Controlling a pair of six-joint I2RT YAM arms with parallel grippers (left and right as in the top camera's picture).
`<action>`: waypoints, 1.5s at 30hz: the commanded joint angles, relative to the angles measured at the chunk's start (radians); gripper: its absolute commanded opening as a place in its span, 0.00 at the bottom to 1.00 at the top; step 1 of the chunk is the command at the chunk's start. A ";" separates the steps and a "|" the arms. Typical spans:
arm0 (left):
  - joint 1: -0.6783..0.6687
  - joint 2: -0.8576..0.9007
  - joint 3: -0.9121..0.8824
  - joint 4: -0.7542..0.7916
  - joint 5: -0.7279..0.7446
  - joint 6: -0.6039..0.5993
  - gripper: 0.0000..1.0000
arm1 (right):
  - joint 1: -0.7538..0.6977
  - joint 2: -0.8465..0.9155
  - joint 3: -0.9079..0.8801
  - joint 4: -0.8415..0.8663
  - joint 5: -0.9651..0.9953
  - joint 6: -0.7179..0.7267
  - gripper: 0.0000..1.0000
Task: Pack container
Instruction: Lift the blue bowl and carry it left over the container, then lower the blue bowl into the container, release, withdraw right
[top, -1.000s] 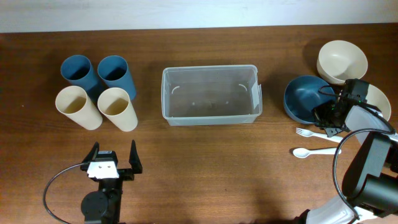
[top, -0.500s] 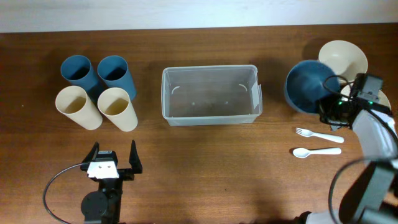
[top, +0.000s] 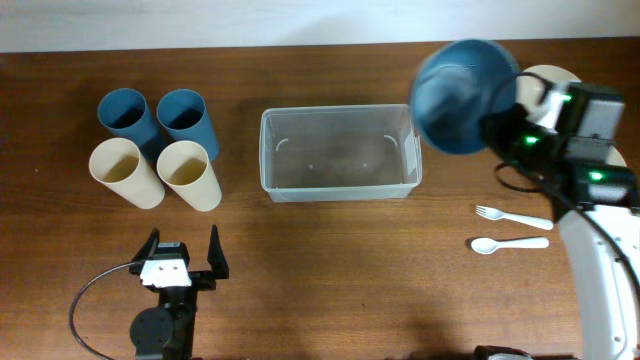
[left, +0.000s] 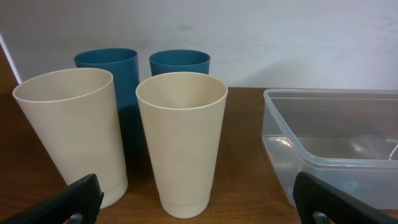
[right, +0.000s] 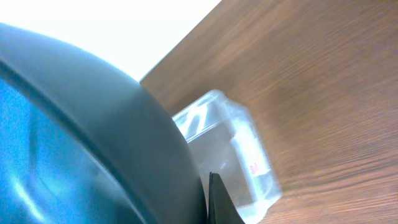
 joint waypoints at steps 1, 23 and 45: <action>0.006 -0.008 -0.002 -0.007 -0.002 0.013 1.00 | 0.142 0.031 0.016 -0.002 0.112 -0.021 0.04; 0.006 -0.008 -0.002 -0.007 -0.002 0.013 1.00 | 0.389 0.360 0.179 -0.003 0.307 -0.048 0.04; 0.006 -0.008 -0.002 -0.007 -0.002 0.013 1.00 | 0.408 0.557 0.359 -0.192 0.362 -0.023 0.04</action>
